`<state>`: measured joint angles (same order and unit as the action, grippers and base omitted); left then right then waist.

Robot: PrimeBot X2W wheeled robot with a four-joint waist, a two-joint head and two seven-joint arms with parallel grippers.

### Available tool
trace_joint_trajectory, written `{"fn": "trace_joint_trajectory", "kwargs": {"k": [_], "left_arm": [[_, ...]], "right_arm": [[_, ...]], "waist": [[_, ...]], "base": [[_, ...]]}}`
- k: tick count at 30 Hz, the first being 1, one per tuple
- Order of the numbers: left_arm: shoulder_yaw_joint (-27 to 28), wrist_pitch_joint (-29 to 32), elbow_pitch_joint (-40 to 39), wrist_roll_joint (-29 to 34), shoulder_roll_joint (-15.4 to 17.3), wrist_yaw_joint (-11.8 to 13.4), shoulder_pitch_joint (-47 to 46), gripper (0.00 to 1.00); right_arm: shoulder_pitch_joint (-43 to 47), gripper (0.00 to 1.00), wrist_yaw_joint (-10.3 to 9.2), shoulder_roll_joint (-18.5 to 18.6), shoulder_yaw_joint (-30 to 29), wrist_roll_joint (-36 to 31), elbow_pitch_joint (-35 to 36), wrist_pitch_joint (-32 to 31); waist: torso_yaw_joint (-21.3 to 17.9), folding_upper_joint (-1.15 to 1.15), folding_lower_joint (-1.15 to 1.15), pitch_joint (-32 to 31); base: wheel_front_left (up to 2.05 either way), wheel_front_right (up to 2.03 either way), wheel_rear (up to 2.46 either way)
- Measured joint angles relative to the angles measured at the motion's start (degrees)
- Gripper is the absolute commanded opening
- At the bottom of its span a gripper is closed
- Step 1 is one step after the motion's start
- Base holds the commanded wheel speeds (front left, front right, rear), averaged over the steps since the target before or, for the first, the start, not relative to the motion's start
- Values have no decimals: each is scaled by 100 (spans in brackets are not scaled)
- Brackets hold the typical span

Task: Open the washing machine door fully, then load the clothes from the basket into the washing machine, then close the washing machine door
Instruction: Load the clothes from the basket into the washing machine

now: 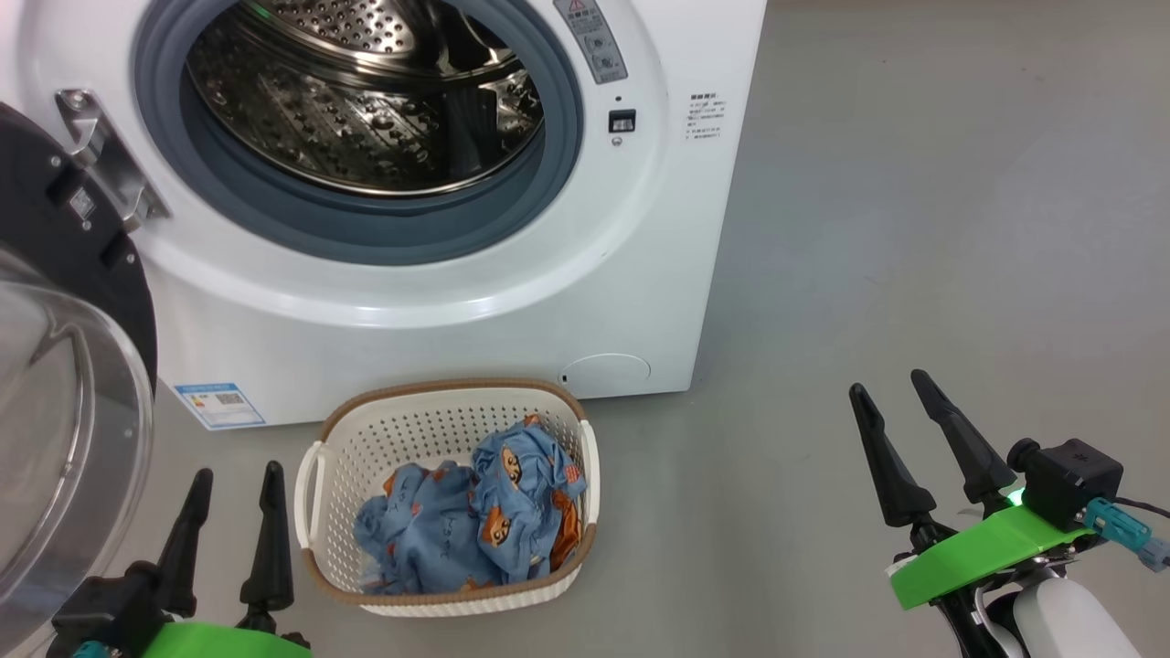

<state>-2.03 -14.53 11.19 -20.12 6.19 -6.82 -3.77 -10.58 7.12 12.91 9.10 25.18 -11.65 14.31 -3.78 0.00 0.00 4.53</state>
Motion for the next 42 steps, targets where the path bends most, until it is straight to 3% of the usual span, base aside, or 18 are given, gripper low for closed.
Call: {"fn": "trace_joint_trajectory", "kwargs": {"k": [21,42], "left_arm": [[13,0,4,41,-45,-8,-30,100],[-2,0,19,41,-42,-48,-41,100]], "right_arm": [[-8,100,0,-1,-1,1,-4,0],[-30,100,0,1,81,0,-11,0]], "waist": [[49,0,0,123],[78,0,0,182]], "base": [[81,-81,0],[3,-3,0]]}}
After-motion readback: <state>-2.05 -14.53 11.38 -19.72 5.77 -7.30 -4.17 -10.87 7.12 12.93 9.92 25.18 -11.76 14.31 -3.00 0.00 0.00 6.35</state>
